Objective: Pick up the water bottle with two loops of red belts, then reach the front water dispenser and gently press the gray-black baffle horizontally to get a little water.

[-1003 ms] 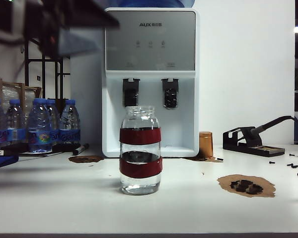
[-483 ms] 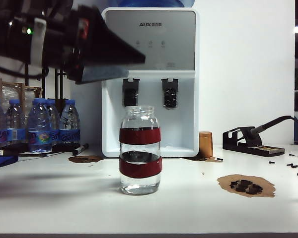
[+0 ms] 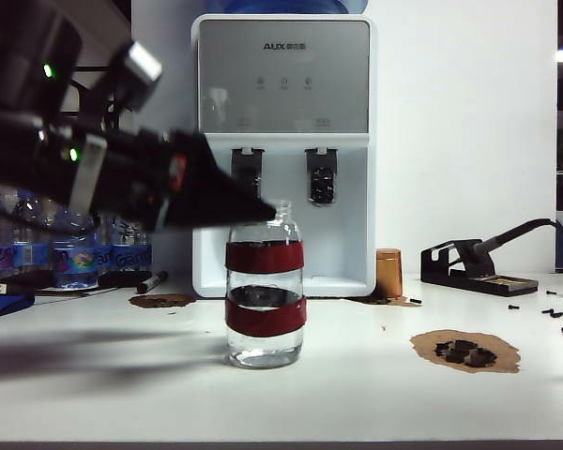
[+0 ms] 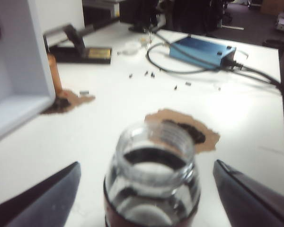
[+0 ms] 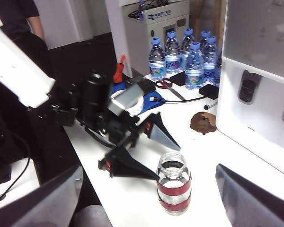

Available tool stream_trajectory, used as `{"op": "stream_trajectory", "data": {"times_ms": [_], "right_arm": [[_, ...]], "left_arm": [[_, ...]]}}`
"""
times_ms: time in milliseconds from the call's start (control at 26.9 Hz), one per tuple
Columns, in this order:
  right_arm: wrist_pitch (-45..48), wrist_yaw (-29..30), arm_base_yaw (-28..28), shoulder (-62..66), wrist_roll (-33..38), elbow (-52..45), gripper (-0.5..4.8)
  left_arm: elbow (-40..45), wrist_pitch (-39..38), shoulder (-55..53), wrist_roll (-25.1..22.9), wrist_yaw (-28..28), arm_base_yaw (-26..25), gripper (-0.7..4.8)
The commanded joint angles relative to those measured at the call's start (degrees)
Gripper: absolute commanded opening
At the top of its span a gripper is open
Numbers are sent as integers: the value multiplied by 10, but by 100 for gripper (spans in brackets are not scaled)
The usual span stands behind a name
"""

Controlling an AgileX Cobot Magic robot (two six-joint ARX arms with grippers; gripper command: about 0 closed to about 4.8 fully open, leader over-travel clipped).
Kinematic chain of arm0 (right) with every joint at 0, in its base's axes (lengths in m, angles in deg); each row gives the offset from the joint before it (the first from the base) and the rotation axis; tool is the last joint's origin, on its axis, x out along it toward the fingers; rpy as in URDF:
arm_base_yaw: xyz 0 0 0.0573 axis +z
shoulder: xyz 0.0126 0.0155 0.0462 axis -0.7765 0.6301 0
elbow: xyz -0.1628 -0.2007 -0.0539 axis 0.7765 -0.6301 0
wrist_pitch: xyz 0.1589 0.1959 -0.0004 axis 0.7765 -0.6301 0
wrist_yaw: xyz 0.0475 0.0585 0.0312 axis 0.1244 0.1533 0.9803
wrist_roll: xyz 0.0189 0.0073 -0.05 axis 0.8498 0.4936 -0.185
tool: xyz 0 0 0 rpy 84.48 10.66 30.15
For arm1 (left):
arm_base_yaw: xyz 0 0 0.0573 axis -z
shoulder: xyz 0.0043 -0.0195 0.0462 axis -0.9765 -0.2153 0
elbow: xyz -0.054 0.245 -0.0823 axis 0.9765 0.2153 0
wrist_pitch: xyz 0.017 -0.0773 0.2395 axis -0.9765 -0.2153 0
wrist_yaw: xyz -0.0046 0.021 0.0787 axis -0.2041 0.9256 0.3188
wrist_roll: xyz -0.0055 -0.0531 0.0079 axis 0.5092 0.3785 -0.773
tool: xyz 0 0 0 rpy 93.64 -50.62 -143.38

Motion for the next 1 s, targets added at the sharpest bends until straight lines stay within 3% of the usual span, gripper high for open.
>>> {"op": "stream_trajectory", "data": {"times_ms": [37, 260, 929, 1003], "right_arm": [[4, 10, 1, 0, -1, 2, 479], [4, 14, 1, 0, -1, 2, 479], [4, 31, 1, 0, -1, 2, 479], [4, 31, 1, 1, -1, 1, 479]], "left_arm": [[-1, 39, -23, -3, -14, -1, 479], [0, 50, -41, -7, -23, 6, 479], [-1, 156, -172, -33, 19, 11, 479], [-1, 162, -175, -33, 33, 11, 256]]}}
